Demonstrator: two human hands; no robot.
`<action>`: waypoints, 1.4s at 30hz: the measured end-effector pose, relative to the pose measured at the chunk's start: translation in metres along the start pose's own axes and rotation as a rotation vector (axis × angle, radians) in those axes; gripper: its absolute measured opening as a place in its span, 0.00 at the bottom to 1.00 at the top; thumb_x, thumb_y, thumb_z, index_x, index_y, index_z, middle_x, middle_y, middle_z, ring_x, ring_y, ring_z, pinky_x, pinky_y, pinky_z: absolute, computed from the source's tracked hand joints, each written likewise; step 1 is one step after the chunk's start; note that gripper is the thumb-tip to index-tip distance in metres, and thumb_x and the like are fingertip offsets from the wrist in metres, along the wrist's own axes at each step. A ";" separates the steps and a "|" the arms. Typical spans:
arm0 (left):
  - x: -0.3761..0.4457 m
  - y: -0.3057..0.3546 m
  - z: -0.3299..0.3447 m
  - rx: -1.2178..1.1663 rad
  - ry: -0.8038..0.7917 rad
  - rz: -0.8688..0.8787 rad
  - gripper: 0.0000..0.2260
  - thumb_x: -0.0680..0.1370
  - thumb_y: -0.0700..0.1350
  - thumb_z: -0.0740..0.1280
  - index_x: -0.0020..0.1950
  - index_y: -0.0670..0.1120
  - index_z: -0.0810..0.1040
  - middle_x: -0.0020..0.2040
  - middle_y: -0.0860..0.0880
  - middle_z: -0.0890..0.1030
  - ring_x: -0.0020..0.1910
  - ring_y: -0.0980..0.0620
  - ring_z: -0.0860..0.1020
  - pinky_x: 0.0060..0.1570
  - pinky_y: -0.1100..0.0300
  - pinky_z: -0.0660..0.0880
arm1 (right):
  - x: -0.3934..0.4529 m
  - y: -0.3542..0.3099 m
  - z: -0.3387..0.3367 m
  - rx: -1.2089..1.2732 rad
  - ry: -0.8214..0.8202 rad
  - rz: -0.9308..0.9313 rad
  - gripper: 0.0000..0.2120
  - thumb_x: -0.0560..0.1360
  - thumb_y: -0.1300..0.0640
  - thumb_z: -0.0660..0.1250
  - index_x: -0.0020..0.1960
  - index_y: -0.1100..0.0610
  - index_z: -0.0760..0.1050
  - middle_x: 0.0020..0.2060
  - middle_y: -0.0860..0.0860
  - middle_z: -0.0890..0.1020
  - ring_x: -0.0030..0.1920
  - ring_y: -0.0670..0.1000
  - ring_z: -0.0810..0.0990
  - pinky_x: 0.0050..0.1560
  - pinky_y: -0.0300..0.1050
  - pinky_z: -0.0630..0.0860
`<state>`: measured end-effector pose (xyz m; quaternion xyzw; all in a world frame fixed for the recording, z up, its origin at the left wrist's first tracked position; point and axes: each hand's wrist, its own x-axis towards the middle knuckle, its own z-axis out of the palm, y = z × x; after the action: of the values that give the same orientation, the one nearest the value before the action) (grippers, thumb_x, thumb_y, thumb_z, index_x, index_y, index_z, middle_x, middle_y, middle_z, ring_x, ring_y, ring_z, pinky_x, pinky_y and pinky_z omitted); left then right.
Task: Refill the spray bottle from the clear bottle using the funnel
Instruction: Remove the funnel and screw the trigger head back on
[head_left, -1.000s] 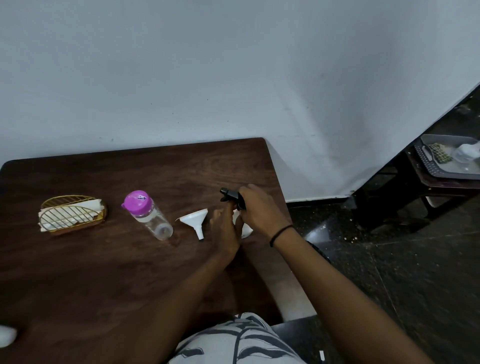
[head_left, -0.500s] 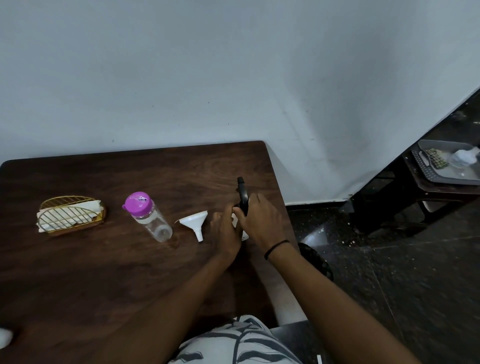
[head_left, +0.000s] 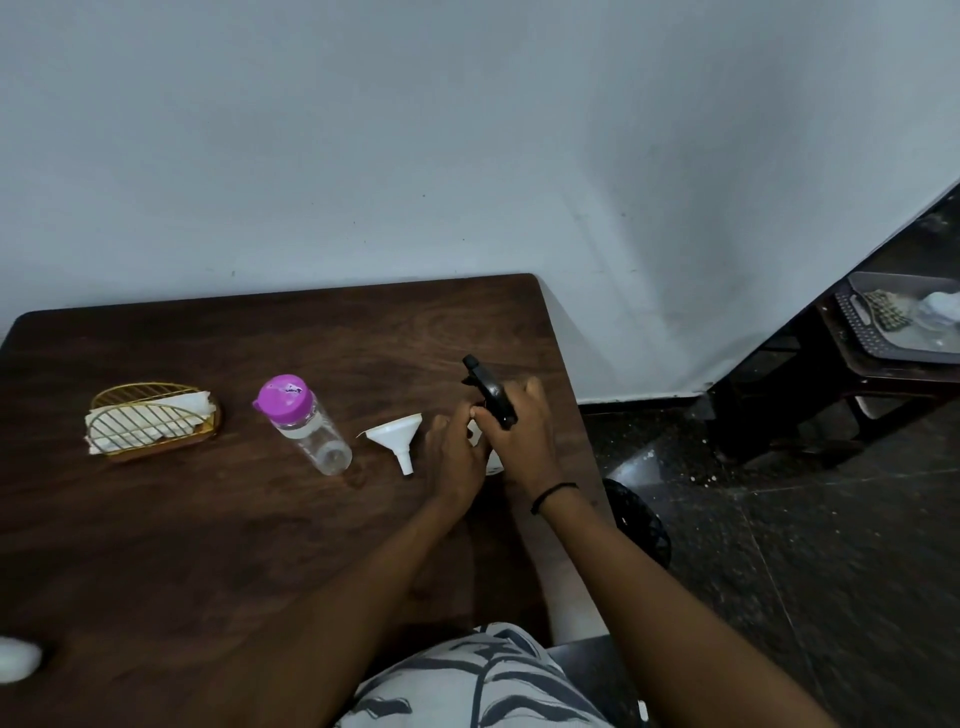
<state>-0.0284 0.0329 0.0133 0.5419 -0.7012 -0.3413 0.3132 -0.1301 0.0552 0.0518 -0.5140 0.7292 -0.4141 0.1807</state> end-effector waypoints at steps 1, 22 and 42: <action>-0.001 -0.002 0.001 -0.001 -0.004 -0.006 0.07 0.75 0.46 0.63 0.52 0.48 0.73 0.44 0.45 0.77 0.45 0.45 0.76 0.45 0.45 0.76 | -0.002 0.003 -0.004 0.018 -0.031 -0.003 0.13 0.71 0.53 0.75 0.49 0.59 0.76 0.47 0.54 0.73 0.45 0.50 0.74 0.44 0.42 0.74; 0.005 0.001 -0.001 -0.013 0.018 0.002 0.13 0.76 0.57 0.57 0.44 0.48 0.70 0.38 0.46 0.76 0.39 0.47 0.75 0.39 0.48 0.75 | -0.012 0.007 -0.007 0.200 0.054 0.076 0.12 0.69 0.57 0.77 0.47 0.55 0.75 0.44 0.50 0.80 0.45 0.48 0.79 0.44 0.43 0.77; 0.000 0.000 -0.001 0.036 -0.003 0.012 0.12 0.77 0.54 0.59 0.51 0.46 0.73 0.43 0.45 0.78 0.43 0.44 0.76 0.45 0.44 0.76 | -0.007 0.005 -0.005 0.222 -0.062 0.068 0.13 0.71 0.59 0.75 0.53 0.58 0.76 0.51 0.51 0.74 0.50 0.46 0.76 0.50 0.33 0.74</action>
<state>-0.0279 0.0328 0.0142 0.5430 -0.7107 -0.3276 0.3046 -0.1335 0.0638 0.0498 -0.4785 0.6897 -0.4699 0.2730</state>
